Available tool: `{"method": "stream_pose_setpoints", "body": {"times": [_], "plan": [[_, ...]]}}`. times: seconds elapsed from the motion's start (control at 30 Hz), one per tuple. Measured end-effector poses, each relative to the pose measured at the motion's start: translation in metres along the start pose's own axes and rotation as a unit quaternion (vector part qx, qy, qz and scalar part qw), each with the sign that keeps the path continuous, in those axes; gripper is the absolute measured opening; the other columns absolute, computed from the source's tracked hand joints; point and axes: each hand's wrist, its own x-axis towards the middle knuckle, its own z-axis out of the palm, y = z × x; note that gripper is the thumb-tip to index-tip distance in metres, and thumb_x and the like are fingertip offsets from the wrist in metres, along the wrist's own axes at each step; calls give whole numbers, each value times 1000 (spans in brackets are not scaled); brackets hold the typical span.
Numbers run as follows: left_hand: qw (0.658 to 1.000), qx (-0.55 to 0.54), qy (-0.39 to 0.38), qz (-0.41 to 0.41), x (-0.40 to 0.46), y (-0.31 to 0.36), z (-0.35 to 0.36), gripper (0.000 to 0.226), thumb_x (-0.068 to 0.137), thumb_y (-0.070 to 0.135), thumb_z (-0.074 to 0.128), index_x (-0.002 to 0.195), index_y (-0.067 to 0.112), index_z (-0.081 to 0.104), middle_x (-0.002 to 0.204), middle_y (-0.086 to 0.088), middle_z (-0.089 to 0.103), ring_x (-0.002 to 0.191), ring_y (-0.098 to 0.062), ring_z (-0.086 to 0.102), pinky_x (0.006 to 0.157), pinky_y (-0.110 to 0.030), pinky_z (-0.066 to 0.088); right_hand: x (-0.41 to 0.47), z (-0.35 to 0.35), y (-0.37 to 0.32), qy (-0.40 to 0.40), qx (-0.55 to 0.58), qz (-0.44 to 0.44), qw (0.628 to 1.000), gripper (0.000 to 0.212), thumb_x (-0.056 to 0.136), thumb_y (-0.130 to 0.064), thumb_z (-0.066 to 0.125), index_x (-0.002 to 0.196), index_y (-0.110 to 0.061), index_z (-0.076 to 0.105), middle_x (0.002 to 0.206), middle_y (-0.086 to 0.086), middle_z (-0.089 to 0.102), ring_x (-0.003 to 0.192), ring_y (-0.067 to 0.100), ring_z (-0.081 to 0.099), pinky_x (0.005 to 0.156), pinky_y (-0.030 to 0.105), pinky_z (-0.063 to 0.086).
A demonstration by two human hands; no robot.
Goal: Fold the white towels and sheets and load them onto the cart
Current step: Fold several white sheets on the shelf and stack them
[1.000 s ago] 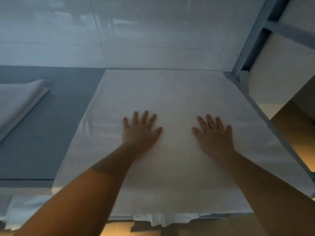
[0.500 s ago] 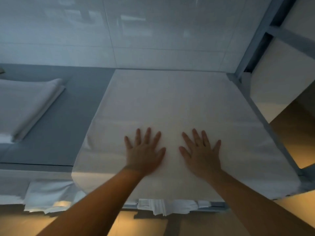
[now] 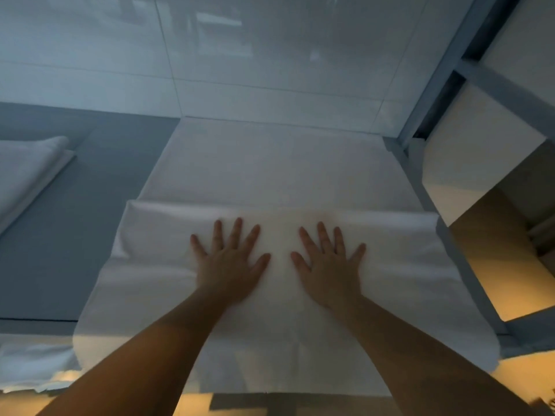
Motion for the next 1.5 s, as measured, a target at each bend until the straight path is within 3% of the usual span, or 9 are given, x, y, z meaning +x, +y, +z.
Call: {"method": "stream_pose_setpoints", "body": {"times": [0.3,0.43,0.5,0.63,0.8,0.87,1.07,1.27,1.5], "plan": [[1000,7,8,-5,68,-10,-7,72,81,76,1,147,47,-7,160,11,-11,147,-27,-11,107,-69,-1,81,-13,-26,-34,35,27,998,57,95,-61,17,149,-45,7,161,-5,-5,147,27,-7,105,73,-5],[1000,25,10,1,80,-14,-7,70,81,71,-2,147,48,-7,160,12,-11,147,-27,-10,107,-69,1,84,-5,-79,10,70,-97,993,49,100,-46,20,149,-42,16,160,-9,8,148,19,1,108,68,-4],[1000,23,12,7,84,-17,-7,69,82,71,-1,147,48,-7,160,12,-11,147,-26,-9,108,-69,1,82,-2,-61,18,32,-112,993,49,100,-50,17,149,-43,15,160,-11,6,148,17,1,113,62,-5],[1000,18,15,15,87,-19,-6,65,86,71,3,147,50,-6,160,13,-9,147,-26,-8,108,-68,2,76,-11,62,13,-31,20,999,56,97,-57,15,150,-43,4,160,-11,-3,148,19,1,116,53,4],[1000,26,13,12,88,-17,-6,68,83,74,1,146,50,-7,160,13,-9,147,-25,-7,108,-68,3,44,-31,164,-32,34,224,973,57,98,-55,16,152,-37,4,161,-3,1,147,25,3,115,57,6],[999,28,20,10,88,-17,-5,69,82,76,0,146,50,-6,160,13,-9,147,-25,-6,108,-69,4,46,-33,145,-14,24,235,972,54,101,-45,18,152,-28,11,161,0,7,146,29,8,113,60,9],[1000,11,17,14,87,-13,-8,57,93,61,7,147,48,-3,160,12,-5,147,-27,-6,108,-69,1,38,2,-42,48,53,-4,997,50,100,-40,25,149,-38,19,160,-5,12,148,21,6,113,59,-2],[1000,7,6,5,86,-57,-17,59,94,61,12,150,44,0,159,18,-6,148,-17,-5,112,-60,2,28,11,-65,64,45,54,995,57,94,-57,20,149,-44,12,160,-8,9,148,24,3,113,61,-5],[984,-39,16,-173,46,-134,-24,61,97,52,17,154,29,8,161,-6,2,148,-25,1,118,-44,5,30,6,-69,37,50,55,997,57,95,-58,17,149,-44,9,161,-8,4,148,25,0,111,63,-4]]}}
